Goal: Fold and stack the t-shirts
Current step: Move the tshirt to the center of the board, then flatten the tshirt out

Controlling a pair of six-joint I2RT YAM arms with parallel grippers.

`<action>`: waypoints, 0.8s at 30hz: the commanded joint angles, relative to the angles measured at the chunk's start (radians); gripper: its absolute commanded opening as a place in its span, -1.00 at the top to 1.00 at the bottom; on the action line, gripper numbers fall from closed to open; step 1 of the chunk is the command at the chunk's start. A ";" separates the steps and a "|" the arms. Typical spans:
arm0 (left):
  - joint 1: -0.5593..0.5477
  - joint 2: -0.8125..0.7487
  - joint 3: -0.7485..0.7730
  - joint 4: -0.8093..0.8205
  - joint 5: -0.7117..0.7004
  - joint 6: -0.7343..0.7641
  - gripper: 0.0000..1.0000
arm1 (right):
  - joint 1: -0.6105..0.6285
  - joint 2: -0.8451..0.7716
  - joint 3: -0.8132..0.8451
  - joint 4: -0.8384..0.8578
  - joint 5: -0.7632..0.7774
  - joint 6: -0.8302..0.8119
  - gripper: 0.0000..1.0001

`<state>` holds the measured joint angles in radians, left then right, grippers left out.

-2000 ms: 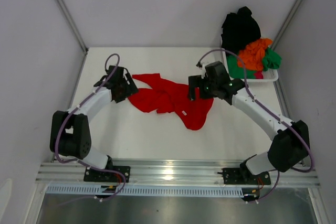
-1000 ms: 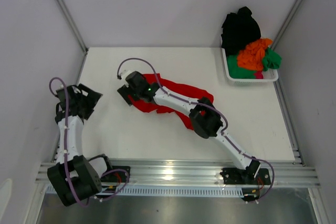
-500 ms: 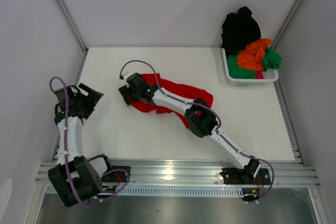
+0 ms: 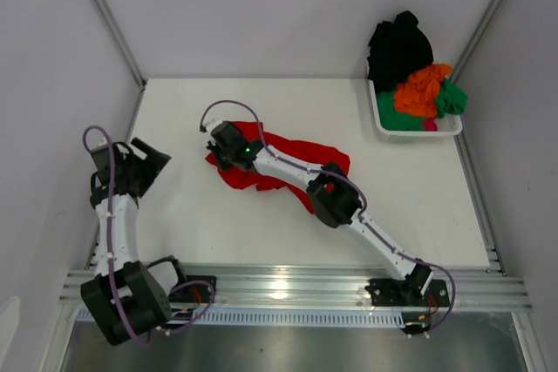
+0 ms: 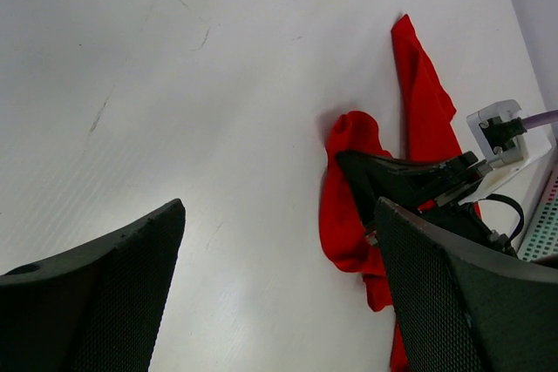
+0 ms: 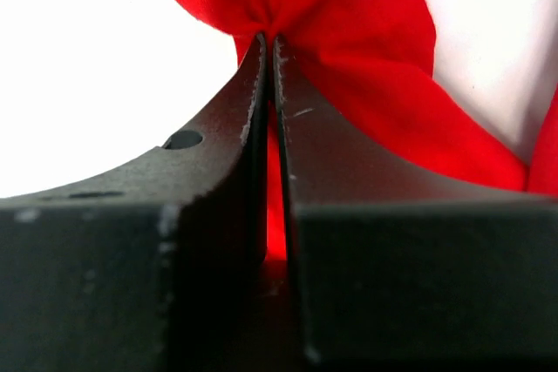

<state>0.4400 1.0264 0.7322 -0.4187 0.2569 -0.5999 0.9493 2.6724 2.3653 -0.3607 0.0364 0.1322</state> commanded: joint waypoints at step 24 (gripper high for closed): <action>-0.368 0.319 0.205 0.291 -0.043 -0.147 -0.67 | -0.374 -0.922 -1.020 0.417 -0.300 0.280 1.00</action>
<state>0.1436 1.2690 0.8452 -0.2268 0.2771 -0.6559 0.6060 1.7901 1.4277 -0.0082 -0.2367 0.3759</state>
